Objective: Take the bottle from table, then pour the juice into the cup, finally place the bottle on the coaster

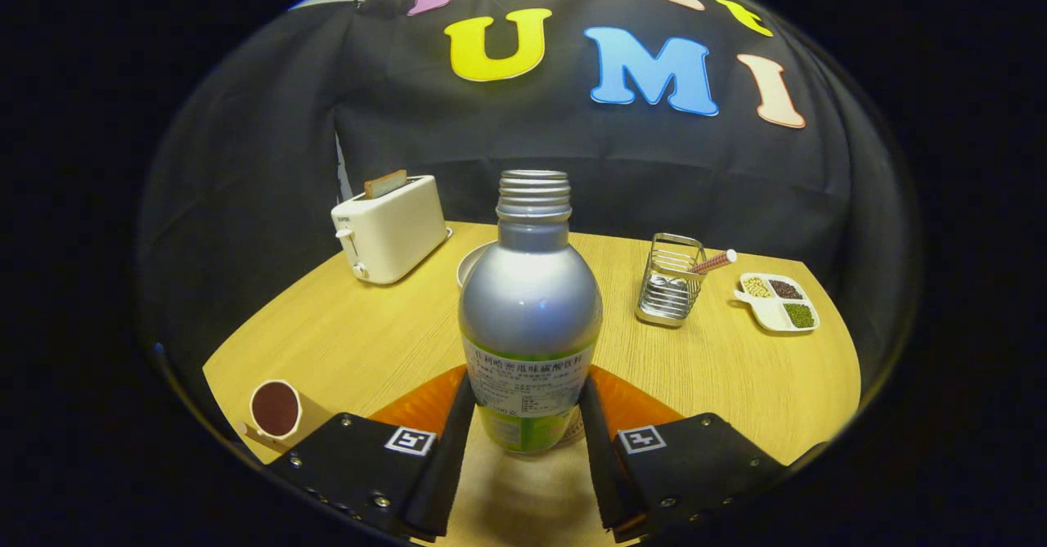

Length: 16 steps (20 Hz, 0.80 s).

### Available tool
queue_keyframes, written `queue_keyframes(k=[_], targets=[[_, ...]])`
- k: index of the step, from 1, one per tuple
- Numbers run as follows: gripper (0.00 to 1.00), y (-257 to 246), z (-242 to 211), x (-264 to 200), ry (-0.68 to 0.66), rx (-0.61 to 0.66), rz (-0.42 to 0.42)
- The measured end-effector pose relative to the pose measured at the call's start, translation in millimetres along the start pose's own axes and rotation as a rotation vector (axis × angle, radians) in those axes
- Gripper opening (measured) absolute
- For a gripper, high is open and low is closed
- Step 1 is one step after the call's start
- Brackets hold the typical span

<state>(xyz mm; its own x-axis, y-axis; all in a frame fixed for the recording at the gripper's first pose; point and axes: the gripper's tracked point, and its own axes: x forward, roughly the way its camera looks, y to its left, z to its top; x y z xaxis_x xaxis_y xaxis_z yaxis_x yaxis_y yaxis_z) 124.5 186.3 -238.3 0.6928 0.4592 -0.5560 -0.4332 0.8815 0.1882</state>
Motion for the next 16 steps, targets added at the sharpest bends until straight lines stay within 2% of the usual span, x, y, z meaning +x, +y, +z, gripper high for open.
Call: queue_keyframes(k=[16], targets=[[0.70,-13.3,-19.7,34.1,-0.007,-0.052,-0.032]])
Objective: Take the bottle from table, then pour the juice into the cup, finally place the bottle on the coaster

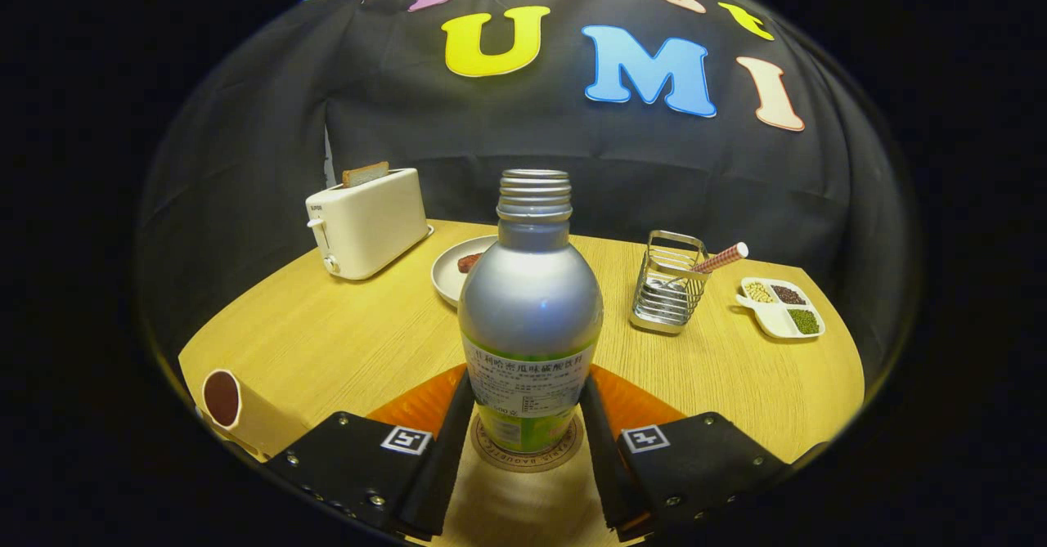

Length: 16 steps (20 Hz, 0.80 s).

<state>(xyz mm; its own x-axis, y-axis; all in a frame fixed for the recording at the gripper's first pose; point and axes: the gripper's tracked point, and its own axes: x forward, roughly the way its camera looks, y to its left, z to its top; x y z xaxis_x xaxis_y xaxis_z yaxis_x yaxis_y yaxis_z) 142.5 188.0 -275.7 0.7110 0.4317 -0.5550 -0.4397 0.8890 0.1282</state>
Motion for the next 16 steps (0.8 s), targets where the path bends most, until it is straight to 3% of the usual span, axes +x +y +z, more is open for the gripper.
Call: queue_keyframes(k=[13,14,15,16], targets=[[0.81,-2.2,-6.8,-3.2,-0.023,0.020,-0.010],[0.86,-3.1,-3.5,-5.1,-0.029,0.022,-0.016],[1.00,-4.3,-1.5,-7.6,-0.038,0.023,-0.020],[0.99,-4.0,1.6,-10.3,-0.047,0.027,-0.021]])
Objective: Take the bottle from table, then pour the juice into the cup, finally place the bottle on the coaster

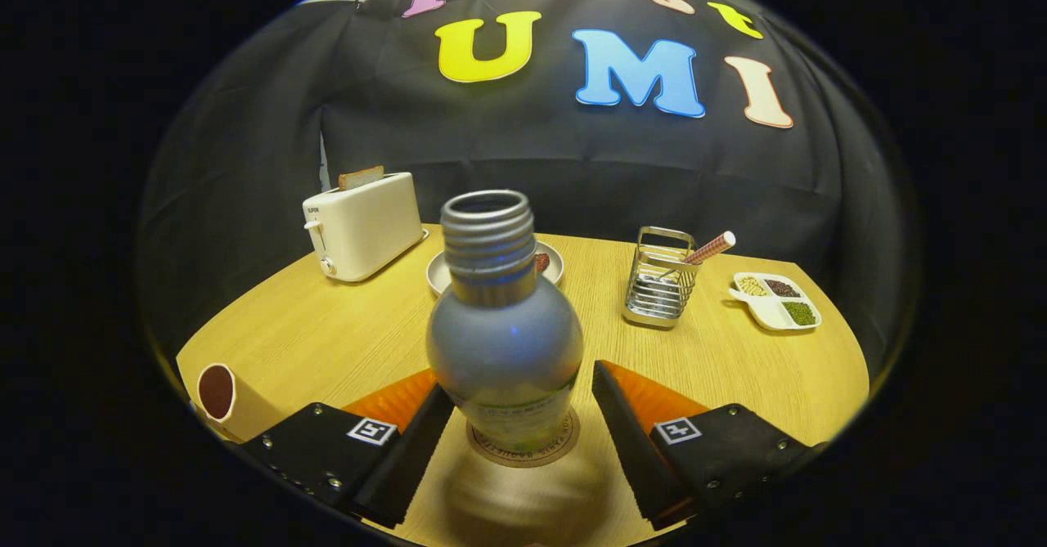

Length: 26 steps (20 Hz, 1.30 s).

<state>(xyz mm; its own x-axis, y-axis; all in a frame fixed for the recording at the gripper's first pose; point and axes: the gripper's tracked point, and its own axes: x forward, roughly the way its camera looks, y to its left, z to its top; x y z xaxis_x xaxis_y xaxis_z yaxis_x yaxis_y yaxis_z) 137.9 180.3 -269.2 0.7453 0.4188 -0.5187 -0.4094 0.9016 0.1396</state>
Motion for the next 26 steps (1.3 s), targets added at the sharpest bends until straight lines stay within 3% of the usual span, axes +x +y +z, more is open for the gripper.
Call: queue_keyframes(k=[9,20,26], targets=[[0.99,0.2,54.7,-73.2,-0.128,0.011,-0.019],[0.98,1.6,122.2,-202.1,-0.323,0.035,-0.116],[0.98,-5.4,130.0,-261.0,-0.455,0.041,-0.216]])
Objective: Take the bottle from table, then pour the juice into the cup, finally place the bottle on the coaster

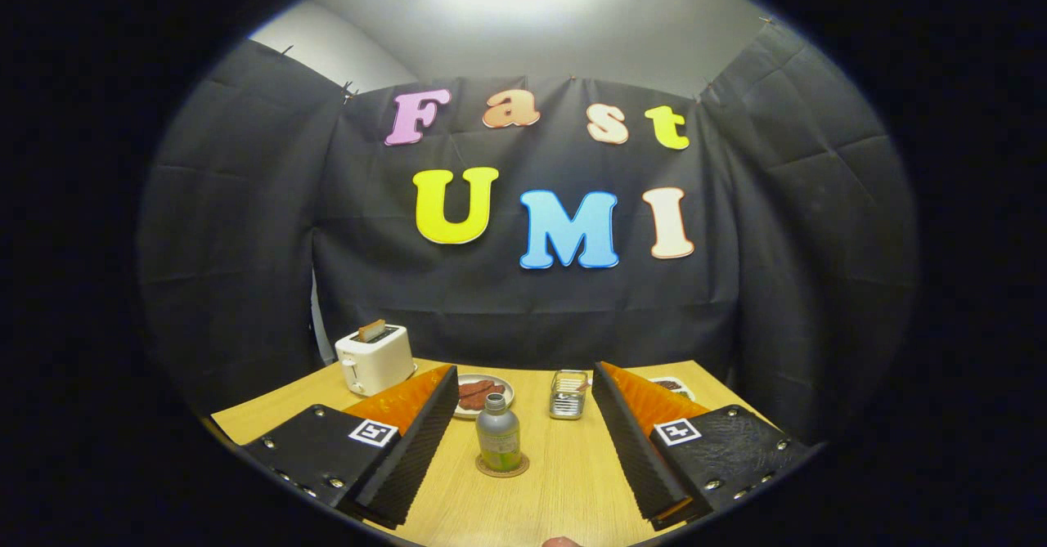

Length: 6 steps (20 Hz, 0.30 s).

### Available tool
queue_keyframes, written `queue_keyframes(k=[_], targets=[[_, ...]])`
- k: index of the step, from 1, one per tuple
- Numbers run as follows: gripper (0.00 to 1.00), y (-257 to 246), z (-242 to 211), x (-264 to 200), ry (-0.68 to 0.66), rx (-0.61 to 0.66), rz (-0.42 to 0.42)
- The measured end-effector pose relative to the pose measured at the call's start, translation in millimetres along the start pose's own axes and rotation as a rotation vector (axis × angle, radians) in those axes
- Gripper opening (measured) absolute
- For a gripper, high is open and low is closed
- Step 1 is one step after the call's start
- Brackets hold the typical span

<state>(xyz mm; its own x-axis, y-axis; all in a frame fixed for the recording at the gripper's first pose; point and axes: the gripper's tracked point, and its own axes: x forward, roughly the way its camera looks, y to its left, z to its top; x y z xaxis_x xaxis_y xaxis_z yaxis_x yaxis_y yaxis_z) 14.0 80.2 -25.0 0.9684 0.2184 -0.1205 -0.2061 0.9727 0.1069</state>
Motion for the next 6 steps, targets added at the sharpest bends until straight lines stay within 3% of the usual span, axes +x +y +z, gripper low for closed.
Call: queue_keyframes(k=[6], targets=[[0.98,5.5,-3.5,-20.0,-0.007,0.004,0.003]])
